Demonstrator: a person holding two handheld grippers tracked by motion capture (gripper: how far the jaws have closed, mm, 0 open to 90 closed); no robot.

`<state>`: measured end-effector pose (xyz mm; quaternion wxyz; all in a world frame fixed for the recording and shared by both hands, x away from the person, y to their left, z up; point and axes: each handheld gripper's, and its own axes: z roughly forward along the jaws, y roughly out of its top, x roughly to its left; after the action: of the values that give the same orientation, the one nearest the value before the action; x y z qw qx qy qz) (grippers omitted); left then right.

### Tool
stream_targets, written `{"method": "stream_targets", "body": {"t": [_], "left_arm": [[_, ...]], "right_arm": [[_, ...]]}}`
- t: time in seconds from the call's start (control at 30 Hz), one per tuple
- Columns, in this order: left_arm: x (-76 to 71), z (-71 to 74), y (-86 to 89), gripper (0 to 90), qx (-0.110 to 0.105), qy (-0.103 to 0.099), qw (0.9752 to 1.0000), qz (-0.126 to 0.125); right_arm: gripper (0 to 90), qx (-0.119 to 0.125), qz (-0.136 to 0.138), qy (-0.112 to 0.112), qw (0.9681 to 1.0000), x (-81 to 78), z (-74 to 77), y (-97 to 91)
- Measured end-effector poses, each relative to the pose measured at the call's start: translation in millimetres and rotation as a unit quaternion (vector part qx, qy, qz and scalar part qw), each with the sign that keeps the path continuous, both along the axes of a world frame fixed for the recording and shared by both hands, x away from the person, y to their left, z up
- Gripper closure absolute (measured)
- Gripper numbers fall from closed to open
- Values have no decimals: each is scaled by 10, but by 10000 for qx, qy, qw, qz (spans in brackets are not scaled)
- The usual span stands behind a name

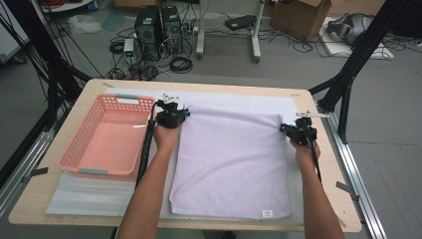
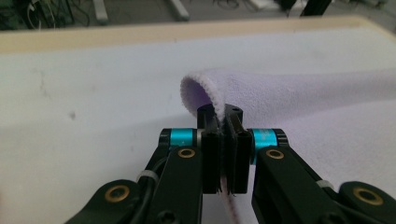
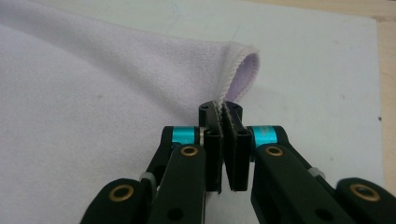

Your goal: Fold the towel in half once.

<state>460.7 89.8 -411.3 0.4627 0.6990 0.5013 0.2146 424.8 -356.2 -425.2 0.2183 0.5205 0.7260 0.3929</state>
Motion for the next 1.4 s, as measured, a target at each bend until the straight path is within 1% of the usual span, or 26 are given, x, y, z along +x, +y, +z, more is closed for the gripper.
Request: {"method": "stream_targets", "body": {"t": [0.03, 0.1, 0.17, 0.27, 0.3, 0.33, 0.37, 0.4, 0.43, 0.47, 0.5, 0.53, 0.63, 0.7, 0.87, 0.93, 0.97, 1.0, 1.03, 1.1, 1.13, 1.17, 1.27, 1.3, 1.37, 1.4], "left_arm": [[41, 4, 6, 862, -11, -49, 10000, -28], [118, -2, 31, 862, -78, -19, 10000, -8], [175, -16, 64, 862, -211, 22, 9997, 84], [201, -33, 96, 832, -240, 48, 9995, 185], [200, -41, 107, 778, -248, 73, 9996, 139], [198, -49, 116, 666, -285, 147, 9994, 89], [189, -52, 125, 575, -307, 205, 9993, 28], [170, -48, 130, 554, -295, 244, 9993, -46], [147, -42, 126, 540, -267, 245, 9993, -73], [110, -40, 125, 506, -311, 172, 9993, -62], [71, -38, 123, 512, -350, 109, 9993, -86], [41, -41, 114, 517, -287, 81, 9995, -106], [-35, -36, 91, 506, -313, 117, 9991, -257], [-110, -20, 70, 502, -354, -15, 9988, -344], [-290, 32, 28, 500, -423, -76, 9972, -604], [-388, 63, 15, 505, -467, -288, 9965, -629], [-435, 75, 13, 509, -489, -301, 9960, -683], [-465, 80, 17, 506, -457, -314, 9958, -722], [-505, 79, 15, 504, -430, -326, 9957, -755], [-607, 62, 24, 499, -321, -367, 9953, -836], [-638, 53, 31, 495, -310, -385, 9951, -857], [-681, 44, 37, 492, -314, -360, 9950, -874], [-808, 21, 65, 489, -249, -409, 9941, -973], [-844, 20, 70, 487, -268, -371, 9937, -1019], [-922, 4, 89, 476, -252, -481, 9927, -1076], [-957, -7, 96, 475, -291, -475, 9924, -1102]], "right_arm": [[870, -28, -15, -29, 10000, 33, 25, 5], [870, -52, -34, -44, 10000, 112, 68, 12], [870, -9, -56, -103, 9999, 181, 108, 30], [868, 116, -58, -183, 9997, 274, 159, 78], [863, 58, -48, -190, 9998, 295, 171, 103], [839, 11, -77, -201, 9998, 308, 173, 129], [776, 23, -110, -169, 9998, 313, 164, 146], [691, 47, -179, -141, 9997, 319, 147, 151], [649, 132, -254, -52, 9996, 323, 123, 149], [631, 241, -246, 81, 9994, 328, 98, 139], [630, 274, -211, 177, 9992, 321, 76, 137], [628, 205, -194, 206, 9994, 303, 61, 151], [616, 166, -127, 174, 9996, 227, 63, 171], [612, 166, -86, 136, 9997, 161, 95, 181], [598, 107, 85, -13, 9999, -56, 178, 171], [596, 100, 142, -61, 9998, -159, 198, 148], [584, 128, 160, -80, 9998, -216, 205, 131], [548, 141, 199, 7, 9997, -268, 223, 108], [549, 154, 214, 25, 9996, -304, 237, 98], [552, 164, 255, -193, 9994, -445, 282, 63], [557, 152, 294, -221, 9992, -503, 299, 49], [561, 117, 329, -229, 9991, -546, 308, 42], [598, 0, 460, -261, 9986, -728, 319, 13], [606, -39, 509, -271, 9983, -792, 315, 1], [629, -27, 570, -260, 9980, -927, 288, -15], [637, -52, 595, -239, 9979, -996, 263, -19]]}}
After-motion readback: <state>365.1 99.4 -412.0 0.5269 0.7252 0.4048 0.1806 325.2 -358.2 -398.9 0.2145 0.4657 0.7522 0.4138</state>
